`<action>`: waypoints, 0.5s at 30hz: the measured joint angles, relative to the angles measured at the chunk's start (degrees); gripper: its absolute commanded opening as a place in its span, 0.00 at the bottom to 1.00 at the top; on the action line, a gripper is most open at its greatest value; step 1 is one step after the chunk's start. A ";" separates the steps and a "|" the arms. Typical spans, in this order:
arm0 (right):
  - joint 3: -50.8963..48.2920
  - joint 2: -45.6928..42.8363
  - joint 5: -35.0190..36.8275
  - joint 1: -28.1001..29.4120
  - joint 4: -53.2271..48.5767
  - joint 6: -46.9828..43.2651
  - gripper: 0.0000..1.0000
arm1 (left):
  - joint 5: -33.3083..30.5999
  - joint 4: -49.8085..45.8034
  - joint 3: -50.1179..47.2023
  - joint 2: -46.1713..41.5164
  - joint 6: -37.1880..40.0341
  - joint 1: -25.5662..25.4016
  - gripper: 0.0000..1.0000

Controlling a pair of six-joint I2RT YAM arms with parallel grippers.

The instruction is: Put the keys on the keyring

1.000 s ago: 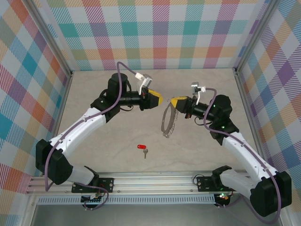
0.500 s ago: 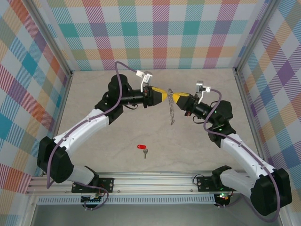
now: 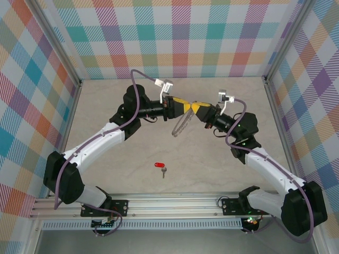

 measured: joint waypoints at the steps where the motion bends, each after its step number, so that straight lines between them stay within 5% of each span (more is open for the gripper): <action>1: 0.00 0.17 0.04 0.07 0.15 0.00 0.00 | 0.00 0.02 0.00 0.00 -0.11 -0.02 0.19; 9: 0.00 0.42 0.70 0.24 0.87 0.02 0.00 | -0.28 0.46 -0.31 0.00 -0.68 -0.02 0.00; 12: 0.00 0.42 0.85 0.24 0.85 0.00 0.00 | -0.33 0.61 -0.31 0.00 -0.55 -0.02 0.00; 15: 0.00 0.39 0.87 0.24 -0.09 -0.31 0.34 | -0.28 -0.52 -0.28 0.00 0.72 -0.02 0.00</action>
